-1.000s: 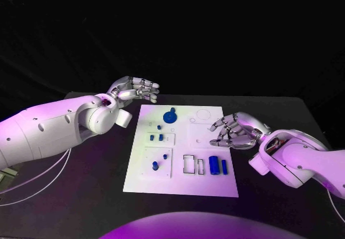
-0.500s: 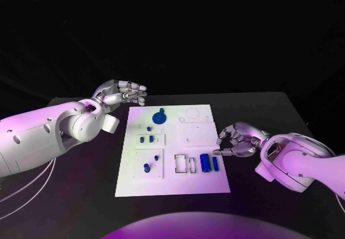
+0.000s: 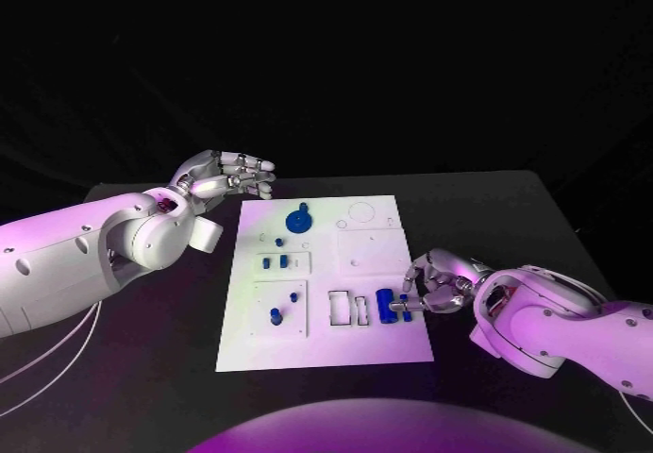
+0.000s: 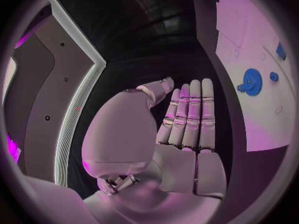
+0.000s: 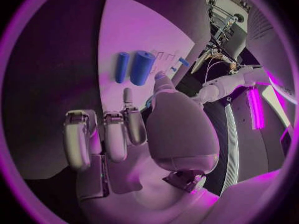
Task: Assemble the parts on the task board
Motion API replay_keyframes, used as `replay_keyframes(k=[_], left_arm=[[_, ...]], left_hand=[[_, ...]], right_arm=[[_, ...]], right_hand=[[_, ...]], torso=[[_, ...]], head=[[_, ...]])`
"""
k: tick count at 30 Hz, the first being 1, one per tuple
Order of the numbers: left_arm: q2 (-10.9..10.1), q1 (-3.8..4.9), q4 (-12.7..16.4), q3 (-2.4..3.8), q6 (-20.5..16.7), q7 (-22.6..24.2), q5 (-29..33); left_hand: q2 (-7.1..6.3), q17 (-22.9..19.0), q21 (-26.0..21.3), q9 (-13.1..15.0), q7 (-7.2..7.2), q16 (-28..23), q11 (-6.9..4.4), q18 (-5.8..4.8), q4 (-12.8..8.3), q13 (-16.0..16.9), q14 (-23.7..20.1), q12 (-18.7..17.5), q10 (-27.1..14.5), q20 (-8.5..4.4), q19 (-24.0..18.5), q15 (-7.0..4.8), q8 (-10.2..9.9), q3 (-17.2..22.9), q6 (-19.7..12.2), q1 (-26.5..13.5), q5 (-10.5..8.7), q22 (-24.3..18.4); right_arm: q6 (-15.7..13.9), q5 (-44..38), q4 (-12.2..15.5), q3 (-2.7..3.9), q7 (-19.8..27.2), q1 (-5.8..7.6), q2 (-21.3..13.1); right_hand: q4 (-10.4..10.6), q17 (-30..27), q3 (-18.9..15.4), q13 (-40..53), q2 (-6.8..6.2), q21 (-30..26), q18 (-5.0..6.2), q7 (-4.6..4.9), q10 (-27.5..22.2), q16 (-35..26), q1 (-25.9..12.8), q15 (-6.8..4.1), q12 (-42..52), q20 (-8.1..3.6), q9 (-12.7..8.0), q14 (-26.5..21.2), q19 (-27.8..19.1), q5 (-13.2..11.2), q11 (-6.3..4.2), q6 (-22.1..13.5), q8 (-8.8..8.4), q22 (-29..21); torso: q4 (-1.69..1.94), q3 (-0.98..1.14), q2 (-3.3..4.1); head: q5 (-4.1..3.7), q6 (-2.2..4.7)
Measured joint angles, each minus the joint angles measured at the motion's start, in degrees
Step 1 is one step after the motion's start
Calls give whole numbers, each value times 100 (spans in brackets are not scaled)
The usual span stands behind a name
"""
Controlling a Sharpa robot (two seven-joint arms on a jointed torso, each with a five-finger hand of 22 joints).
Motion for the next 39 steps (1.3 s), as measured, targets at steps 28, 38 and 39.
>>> replay_keyframes(k=[28, 38, 39], left_arm=[[-64, 0, 32, 0, 6, -22, 0], [-77, 0, 43, 0, 13, -33, 0], [-77, 0, 43, 0, 15, -34, 0]], left_hand=[[0, 6, -44, 1, 0, 0, 0, 0, 16, -2, 0, 0, 0, 0, 0, 0, 0, -16, 0, 0, 0, -9], [0, 13, -44, 1, 0, 0, 0, 1, 15, -2, 0, 0, 0, 0, 0, 0, 0, -16, 0, 0, 0, -14], [0, 13, -43, 2, 0, 0, 0, 0, 16, -2, 0, 0, 0, 0, 0, 0, 0, -16, 0, 0, 0, -14]], right_arm=[[121, -458, -114, -1, -333, -144, 368], [281, -640, -233, -1, -477, -187, 536], [298, -663, -246, 0, -496, -193, 556]], right_hand=[[-2, -2, -123, -2, 91, 0, 0, 0, 0, 0, -166, 0, 0, 1, 123, 0, 0, 22, 0, 0, 139, -1], [-2, -3, -123, -3, 93, -34, 1, -20, -20, 0, -163, -3, 0, 1, 181, -3, 0, 22, -21, 20, 186, 4], [-2, -3, -123, -3, 123, -34, 0, -20, -20, -1, -133, -15, 0, 1, 192, -16, 0, 21, -21, 20, 186, 4]], torso=[[4, -2, 8], [0, -2, 8], [0, -1, 8]], head=[[62, -98], [92, -116], [98, -114]])
